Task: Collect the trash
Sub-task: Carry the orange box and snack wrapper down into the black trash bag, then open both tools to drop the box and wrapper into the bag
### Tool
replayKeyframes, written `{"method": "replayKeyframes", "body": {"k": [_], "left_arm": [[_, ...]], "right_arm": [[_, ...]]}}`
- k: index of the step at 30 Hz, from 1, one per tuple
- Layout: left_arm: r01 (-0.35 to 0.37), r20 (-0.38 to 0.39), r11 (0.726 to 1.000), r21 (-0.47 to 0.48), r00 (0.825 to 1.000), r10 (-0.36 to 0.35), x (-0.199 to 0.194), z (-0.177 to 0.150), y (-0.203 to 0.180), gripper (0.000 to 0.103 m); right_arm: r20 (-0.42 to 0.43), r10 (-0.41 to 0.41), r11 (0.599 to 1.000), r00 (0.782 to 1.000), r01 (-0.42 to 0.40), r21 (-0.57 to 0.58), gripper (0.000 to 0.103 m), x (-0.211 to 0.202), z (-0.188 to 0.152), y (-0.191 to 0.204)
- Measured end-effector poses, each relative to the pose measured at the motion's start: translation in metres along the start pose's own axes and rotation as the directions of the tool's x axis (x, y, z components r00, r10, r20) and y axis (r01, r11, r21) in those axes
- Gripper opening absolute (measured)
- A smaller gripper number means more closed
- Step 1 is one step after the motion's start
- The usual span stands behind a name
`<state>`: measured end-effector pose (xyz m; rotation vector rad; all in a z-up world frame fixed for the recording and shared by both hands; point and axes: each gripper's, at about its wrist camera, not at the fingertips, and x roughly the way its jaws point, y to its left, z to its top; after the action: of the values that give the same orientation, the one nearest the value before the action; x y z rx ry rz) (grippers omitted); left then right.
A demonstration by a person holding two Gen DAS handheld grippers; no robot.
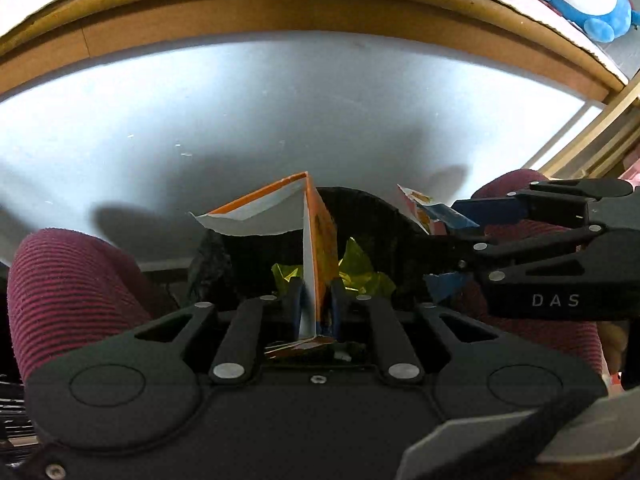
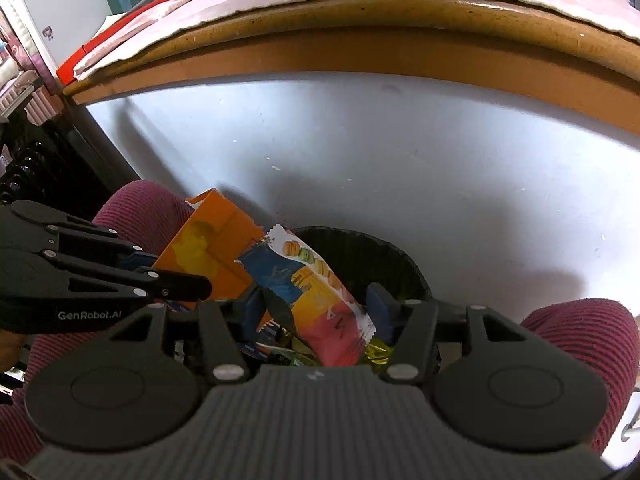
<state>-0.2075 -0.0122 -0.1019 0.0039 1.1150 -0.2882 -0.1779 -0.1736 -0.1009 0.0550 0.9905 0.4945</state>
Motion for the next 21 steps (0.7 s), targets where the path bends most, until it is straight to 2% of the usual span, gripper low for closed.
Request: {"method": "replayKeyframes", "body": {"k": [3,7,9,15,19,21], "left_arm": [[-0.003,0.000,1.000,0.008,1.000,0.003,0.000,-0.001,-0.001,0.015],[-0.006,0.000,1.000,0.010,1.000,0.006,0.002,0.000,-0.002,0.030],[-0.010,0.003,1.000,0.012,1.000,0.010,0.001,0.000,-0.003,0.034],[-0.022,0.017,1.000,0.009,1.000,0.022,-0.005,0.002,-0.003,0.045],[-0.045,0.052,0.999,0.015,0.998,0.044,-0.017,0.008,-0.003,0.052],[-0.050,0.085,0.999,0.016,0.995,0.048,-0.027,0.014,-0.002,0.056]], "right_arm": [[-0.003,0.001,1.000,1.000,-0.001,0.001,0.068,0.001,0.000,-0.001],[-0.007,0.006,1.000,1.000,-0.006,0.007,0.073,0.002,0.001,-0.002],[-0.007,0.009,1.000,1.000,-0.009,0.009,0.078,0.002,0.001,-0.003],[0.004,0.012,1.000,1.000,-0.013,0.013,0.080,-0.001,0.001,-0.003],[0.040,0.011,1.000,0.999,-0.011,0.015,0.080,-0.009,0.007,-0.006],[0.089,0.019,1.000,0.996,-0.020,0.017,0.081,-0.020,0.015,-0.010]]}}
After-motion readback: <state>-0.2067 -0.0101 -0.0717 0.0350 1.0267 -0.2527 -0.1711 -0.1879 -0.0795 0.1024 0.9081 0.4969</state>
